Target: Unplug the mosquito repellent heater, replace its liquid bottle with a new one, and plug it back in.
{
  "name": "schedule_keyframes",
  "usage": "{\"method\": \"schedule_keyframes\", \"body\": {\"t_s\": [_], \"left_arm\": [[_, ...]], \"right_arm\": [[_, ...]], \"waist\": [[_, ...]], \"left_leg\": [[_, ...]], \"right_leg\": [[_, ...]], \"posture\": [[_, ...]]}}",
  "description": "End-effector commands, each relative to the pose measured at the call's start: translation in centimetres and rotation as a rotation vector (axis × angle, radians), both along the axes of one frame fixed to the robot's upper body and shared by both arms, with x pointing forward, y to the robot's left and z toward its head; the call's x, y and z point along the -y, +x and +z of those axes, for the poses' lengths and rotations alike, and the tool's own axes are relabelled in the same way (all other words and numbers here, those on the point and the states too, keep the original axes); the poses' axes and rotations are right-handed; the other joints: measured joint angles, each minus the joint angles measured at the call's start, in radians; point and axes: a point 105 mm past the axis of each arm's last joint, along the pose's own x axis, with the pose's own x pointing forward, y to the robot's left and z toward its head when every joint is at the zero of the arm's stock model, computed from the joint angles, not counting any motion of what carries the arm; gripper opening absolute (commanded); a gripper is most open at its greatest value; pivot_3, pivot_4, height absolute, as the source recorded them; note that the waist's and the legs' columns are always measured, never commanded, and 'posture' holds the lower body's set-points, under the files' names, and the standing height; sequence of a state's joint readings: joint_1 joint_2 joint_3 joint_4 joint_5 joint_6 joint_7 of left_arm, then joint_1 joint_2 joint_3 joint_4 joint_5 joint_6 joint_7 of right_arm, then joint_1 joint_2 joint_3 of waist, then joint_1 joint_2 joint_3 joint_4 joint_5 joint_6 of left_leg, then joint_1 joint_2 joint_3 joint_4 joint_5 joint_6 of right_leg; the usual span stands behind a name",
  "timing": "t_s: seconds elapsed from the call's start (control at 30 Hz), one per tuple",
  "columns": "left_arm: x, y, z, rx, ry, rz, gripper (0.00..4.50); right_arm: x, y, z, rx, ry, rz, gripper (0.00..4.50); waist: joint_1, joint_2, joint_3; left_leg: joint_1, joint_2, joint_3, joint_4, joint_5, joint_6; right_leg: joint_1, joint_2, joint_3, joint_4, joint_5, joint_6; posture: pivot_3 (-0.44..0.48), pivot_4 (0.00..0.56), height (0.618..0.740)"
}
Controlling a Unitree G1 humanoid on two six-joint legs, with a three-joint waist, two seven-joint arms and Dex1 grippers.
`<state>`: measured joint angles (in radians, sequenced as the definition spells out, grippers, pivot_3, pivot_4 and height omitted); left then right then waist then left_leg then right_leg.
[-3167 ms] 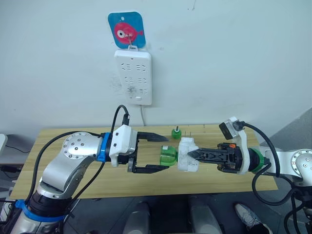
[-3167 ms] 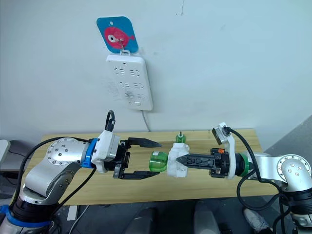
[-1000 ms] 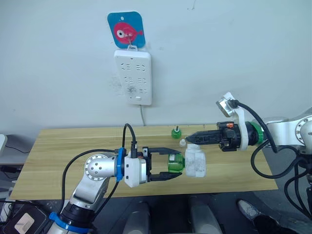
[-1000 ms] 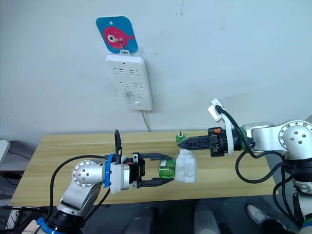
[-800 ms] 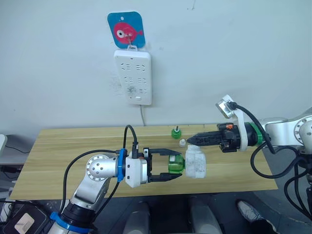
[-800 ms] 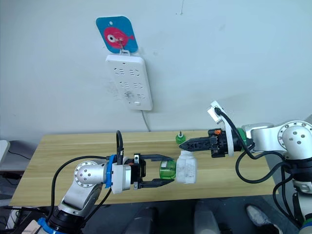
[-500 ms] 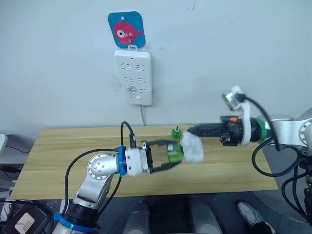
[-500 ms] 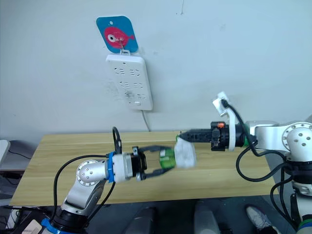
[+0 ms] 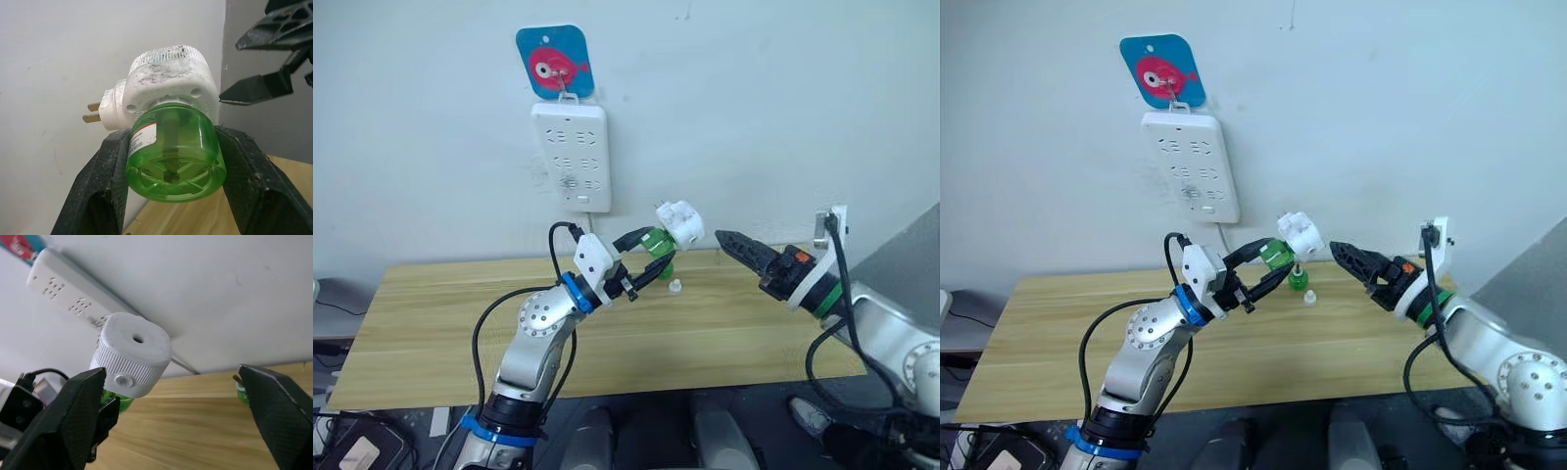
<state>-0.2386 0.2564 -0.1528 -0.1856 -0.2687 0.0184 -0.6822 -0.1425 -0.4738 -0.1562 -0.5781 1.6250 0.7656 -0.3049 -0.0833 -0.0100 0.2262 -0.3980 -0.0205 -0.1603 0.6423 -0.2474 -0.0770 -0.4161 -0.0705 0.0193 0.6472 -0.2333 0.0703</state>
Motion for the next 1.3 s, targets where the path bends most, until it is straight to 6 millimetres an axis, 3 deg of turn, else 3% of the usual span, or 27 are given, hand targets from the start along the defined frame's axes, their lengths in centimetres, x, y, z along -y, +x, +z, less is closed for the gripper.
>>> {"method": "schedule_keyframes", "body": {"t_s": [0.03, 0.27, 0.43, 0.57, 0.77, 1.0, 1.2, 1.3], "left_arm": [[0.8, -0.5, 1.8, 0.047, -0.041, -0.025, 2.24], [1.7, -0.7, 2.7, 0.012, -0.096, -0.040, 2.24], [1.9, -1.2, 3.0, 0.015, -0.107, -0.055, 2.24], [1.9, -1.2, 3.1, 0.017, -0.113, -0.050, 2.24], [2.3, -1.3, 3.1, 0.023, -0.119, -0.058, 2.24], [2.3, -1.4, 2.5, 0.022, -0.103, -0.054, 2.24], [0.0, -2.1, 0.3, -0.009, 0.015, -0.014, 4.15], [-3.1, -2.9, 0.1, 0.010, 0.069, 0.089, 4.18]], "right_arm": [[-2.7, -0.5, 1.8, 0.033, 0.112, 0.039, 4.50], [-4.4, 0.8, 3.1, 0.051, 0.197, 0.052, 4.50], [-4.5, 2.8, 4.1, 0.085, 0.237, 0.010, 4.50], [-4.5, 3.1, 4.4, 0.085, 0.271, -0.002, 4.50], [-5.0, 2.9, 3.9, 0.060, 0.272, 0.021, 3.10], [-5.0, 3.0, 4.1, 0.048, 0.298, 0.020, 3.10], [-4.3, 3.1, 4.1, 0.060, 0.277, 0.005, 3.09], [-3.6, 3.1, 4.5, 0.150, 0.135, -0.002, 3.06]], "waist": [[-0.003, 0.000, 0.000], [-0.003, 0.001, 0.000], [-0.005, 0.001, 0.000], [-0.005, 0.001, 0.000], [-0.005, 0.001, 0.000], [-0.005, 0.001, 0.000], [-0.005, 0.002, 0.000], [-0.004, 0.003, 0.001]], "left_leg": [[0.000, 0.000, 0.000, 0.000, 0.000, 0.000], [0.000, 0.000, 0.000, 0.000, 0.000, 0.000], [0.000, 0.000, 0.000, 0.000, 0.000, 0.000], [0.000, 0.000, 0.000, 0.000, 0.000, 0.000], [0.000, 0.000, 0.000, 0.000, 0.000, 0.000], [0.000, 0.000, 0.000, 0.000, 0.000, 0.000], [0.000, 0.000, 0.000, -0.001, 0.000, 0.000], [-0.001, 0.000, 0.000, -0.001, 0.000, 0.000]], "right_leg": [[0.000, 0.000, 0.000, 0.000, 0.000, 0.000], [0.000, 0.000, 0.000, -0.001, 0.000, -0.001], [0.000, 0.000, 0.000, 0.000, 0.000, -0.001], [0.000, 0.000, 0.000, 0.000, 0.000, -0.001], [0.000, 0.000, 0.000, 0.000, 0.000, -0.001], [0.000, 0.000, 0.000, 0.000, 0.000, -0.001], [-0.001, 0.000, 0.000, 0.000, 0.000, -0.001], [-0.002, 0.000, 0.001, 0.000, 0.000, -0.001]], "posture": [[-0.157, 0.211, 0.740], [-0.156, 0.205, 0.740], [-0.146, 0.207, 0.740], [-0.144, 0.207, 0.740], [-0.141, 0.208, 0.740], [-0.134, 0.208, 0.740], [-0.128, 0.210, 0.740], [-0.105, 0.211, 0.740]]}}
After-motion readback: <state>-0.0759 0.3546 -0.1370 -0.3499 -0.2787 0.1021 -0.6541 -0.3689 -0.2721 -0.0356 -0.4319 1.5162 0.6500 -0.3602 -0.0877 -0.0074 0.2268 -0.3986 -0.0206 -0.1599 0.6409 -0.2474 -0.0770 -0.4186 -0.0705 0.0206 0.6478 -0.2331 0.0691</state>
